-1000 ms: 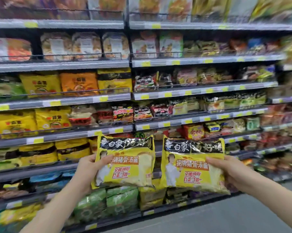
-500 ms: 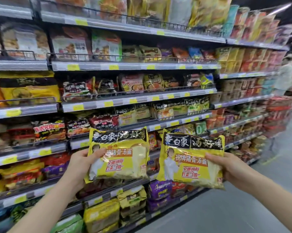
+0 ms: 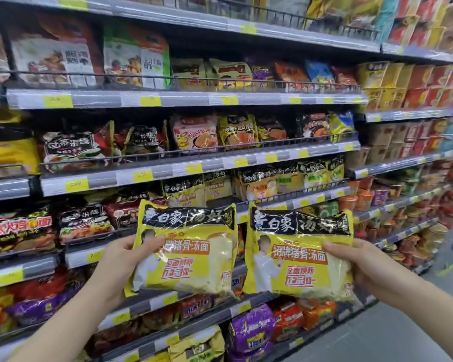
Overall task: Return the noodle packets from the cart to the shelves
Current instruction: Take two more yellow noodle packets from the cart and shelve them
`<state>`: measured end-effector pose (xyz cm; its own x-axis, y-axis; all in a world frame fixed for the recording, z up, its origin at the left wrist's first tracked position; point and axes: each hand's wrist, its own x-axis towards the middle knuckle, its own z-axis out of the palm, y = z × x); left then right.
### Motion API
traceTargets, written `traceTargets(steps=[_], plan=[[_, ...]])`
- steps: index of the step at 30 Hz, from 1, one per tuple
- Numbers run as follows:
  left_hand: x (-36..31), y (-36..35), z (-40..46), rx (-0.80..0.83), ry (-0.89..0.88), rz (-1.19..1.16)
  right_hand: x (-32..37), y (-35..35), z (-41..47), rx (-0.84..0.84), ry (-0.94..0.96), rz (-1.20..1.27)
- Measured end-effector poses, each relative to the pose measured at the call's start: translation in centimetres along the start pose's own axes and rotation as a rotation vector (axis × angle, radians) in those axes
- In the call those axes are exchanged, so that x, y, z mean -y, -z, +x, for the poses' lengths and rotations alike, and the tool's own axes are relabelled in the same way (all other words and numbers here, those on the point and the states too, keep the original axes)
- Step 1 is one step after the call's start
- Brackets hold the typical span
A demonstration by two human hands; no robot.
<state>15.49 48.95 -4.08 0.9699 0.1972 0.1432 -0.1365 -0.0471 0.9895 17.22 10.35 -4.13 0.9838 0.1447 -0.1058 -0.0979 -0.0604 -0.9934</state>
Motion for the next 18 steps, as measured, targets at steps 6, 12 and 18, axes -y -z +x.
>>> traceTargets(steps=[6,12,18], plan=[[0.4,-1.8,8.1,-0.002,-0.010,-0.029,3.0,1.0,9.9,0.056,0.014,-0.033],[1.7,-3.0,14.6,-0.021,-0.021,-0.086,3.3,2.3,17.9,-0.001,0.016,0.018],[3.5,-4.1,18.2,-0.052,-0.019,-0.075,2.5,2.5,24.4,0.068,-0.017,-0.004]])
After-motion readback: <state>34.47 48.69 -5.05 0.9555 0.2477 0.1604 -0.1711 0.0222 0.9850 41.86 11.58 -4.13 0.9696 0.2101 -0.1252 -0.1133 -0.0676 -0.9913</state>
